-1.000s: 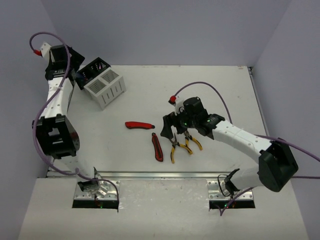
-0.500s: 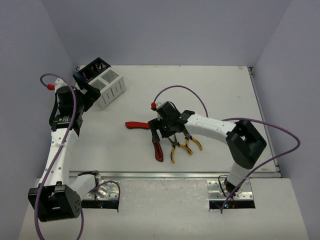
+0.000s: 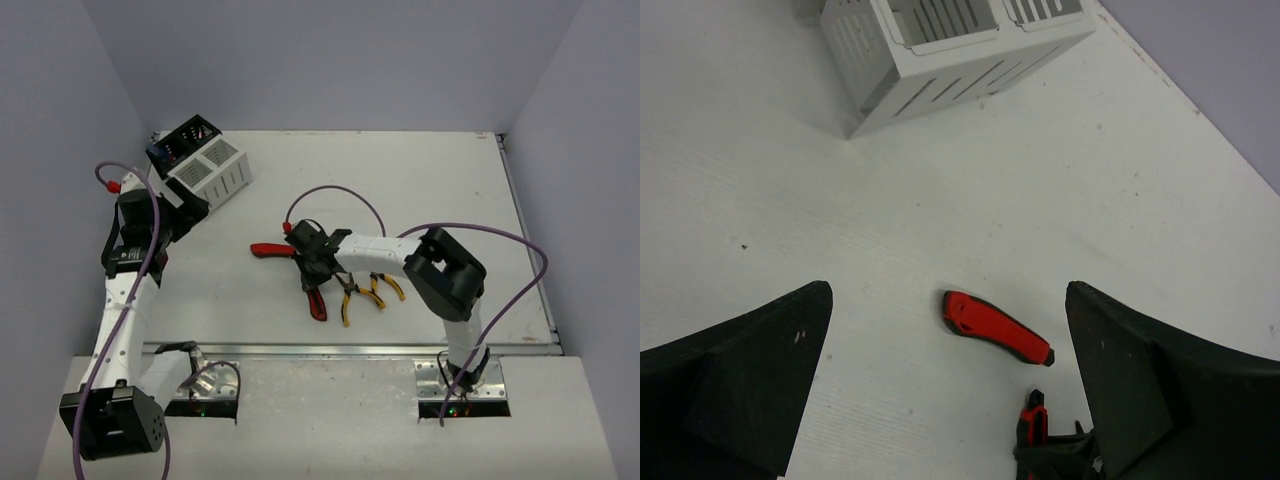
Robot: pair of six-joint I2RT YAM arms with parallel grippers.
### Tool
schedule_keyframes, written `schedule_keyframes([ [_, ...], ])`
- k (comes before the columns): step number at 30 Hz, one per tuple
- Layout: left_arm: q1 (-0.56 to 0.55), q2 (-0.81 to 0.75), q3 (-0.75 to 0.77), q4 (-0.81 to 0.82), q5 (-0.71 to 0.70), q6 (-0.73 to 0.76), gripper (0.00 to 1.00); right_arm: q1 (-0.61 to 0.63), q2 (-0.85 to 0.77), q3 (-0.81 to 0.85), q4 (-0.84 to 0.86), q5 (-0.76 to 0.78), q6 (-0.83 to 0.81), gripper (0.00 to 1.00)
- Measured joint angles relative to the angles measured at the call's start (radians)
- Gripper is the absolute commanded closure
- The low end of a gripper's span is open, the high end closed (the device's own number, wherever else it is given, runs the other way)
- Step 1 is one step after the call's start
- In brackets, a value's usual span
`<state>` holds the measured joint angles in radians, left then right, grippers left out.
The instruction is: Sort the tools into containers
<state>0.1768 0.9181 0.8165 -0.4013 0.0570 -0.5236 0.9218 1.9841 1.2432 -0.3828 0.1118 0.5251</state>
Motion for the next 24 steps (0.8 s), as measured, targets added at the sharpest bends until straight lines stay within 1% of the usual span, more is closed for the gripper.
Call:
schedule_keyframes([
  [6, 0.0, -0.002, -0.007, -0.002, 0.026, 0.003, 0.0, 0.001, 0.01, 0.014, 0.012, 0.015, 0.002, 1.0],
  [8, 0.0, -0.007, -0.017, 0.021, 0.07, 0.003, 0.0, 0.004, -0.019, -0.027, 0.049, 0.015, -0.014, 1.0],
  [11, 0.0, -0.019, -0.071, 0.099, 0.211, -0.011, 0.0, 0.005, -0.121, -0.135, 0.098, 0.005, -0.067, 1.0],
  [15, -0.01, -0.017, -0.167, 0.244, 0.42, -0.075, 0.0, 0.004, -0.317, -0.258, 0.189, -0.021, -0.16, 1.0],
  [17, -0.046, -0.015, -0.209, 0.32, 0.465, -0.11, 0.0, 0.004, -0.399, -0.288, 0.254, -0.038, -0.202, 1.0],
  [20, -0.162, -0.015, -0.254, 0.424, 0.501, -0.154, 0.01, 0.004, -0.493, -0.311, 0.328, -0.064, -0.251, 1.0],
  [21, -0.206, -0.015, -0.268, 0.461, 0.511, -0.167, 0.03, 0.004, -0.518, -0.317, 0.353, -0.072, -0.265, 1.0],
  [24, -0.318, -0.014, -0.297, 0.55, 0.517, -0.195, 0.12, 0.004, -0.584, -0.346, 0.407, -0.089, -0.293, 1.0],
])
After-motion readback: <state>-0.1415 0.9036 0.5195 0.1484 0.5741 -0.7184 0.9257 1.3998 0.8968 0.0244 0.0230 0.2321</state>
